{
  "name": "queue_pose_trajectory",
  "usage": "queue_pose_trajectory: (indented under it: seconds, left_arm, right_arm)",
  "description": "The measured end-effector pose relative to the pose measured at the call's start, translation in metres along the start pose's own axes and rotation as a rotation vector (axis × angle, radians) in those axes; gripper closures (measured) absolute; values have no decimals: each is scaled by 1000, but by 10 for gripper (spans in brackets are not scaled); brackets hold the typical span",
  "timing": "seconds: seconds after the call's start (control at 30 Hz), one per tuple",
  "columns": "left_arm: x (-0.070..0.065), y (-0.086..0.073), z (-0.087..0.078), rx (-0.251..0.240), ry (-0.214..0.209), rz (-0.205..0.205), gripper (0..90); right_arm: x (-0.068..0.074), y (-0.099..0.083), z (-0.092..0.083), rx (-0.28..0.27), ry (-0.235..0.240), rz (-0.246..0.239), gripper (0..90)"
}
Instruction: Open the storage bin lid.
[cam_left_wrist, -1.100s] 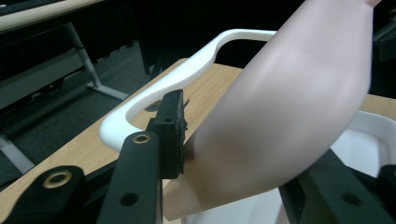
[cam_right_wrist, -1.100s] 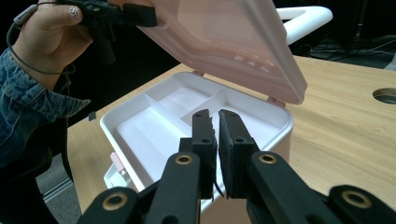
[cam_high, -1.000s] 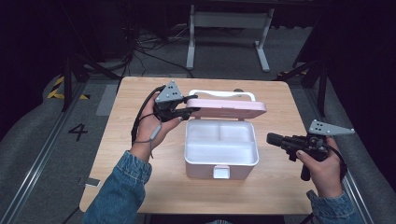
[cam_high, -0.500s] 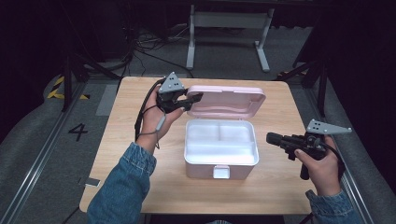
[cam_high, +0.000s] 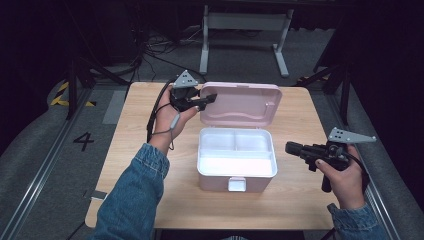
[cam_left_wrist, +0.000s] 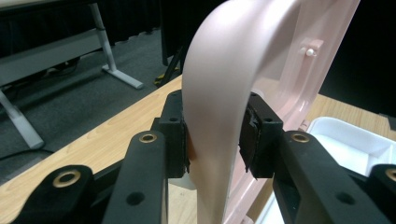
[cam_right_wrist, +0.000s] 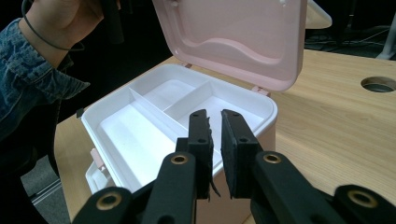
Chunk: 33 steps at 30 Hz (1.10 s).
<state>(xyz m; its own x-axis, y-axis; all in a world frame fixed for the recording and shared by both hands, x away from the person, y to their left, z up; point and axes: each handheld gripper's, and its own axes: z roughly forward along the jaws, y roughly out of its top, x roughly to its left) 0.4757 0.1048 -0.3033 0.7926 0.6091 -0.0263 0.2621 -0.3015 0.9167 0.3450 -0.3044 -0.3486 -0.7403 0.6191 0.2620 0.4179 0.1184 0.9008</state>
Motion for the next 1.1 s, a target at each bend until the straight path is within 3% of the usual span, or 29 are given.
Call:
queue_pose_trajectory:
  seconds: [0.2,0.33,0.57,0.7,0.9,1.1]
  left_arm:
    - [5,3,6,26,29,3,650]
    - [7,5,11,48,56,16,637]
    - [17,5,20,65,52,-15,622]
    - [23,3,27,78,56,-21,601]
    - [33,-2,36,96,65,-51,587]
    - [43,-10,44,132,98,-53,598]
  right_arm:
    - [-1,0,1,4,3,5,779]
    - [-1,-1,4,9,-5,7,628]
    - [-3,-6,2,25,-111,-61,514]
    - [-7,-9,-2,31,-144,-54,480]
    - [-14,-16,-4,97,-223,-54,463]
    - [-22,-18,-7,120,-250,-17,462]
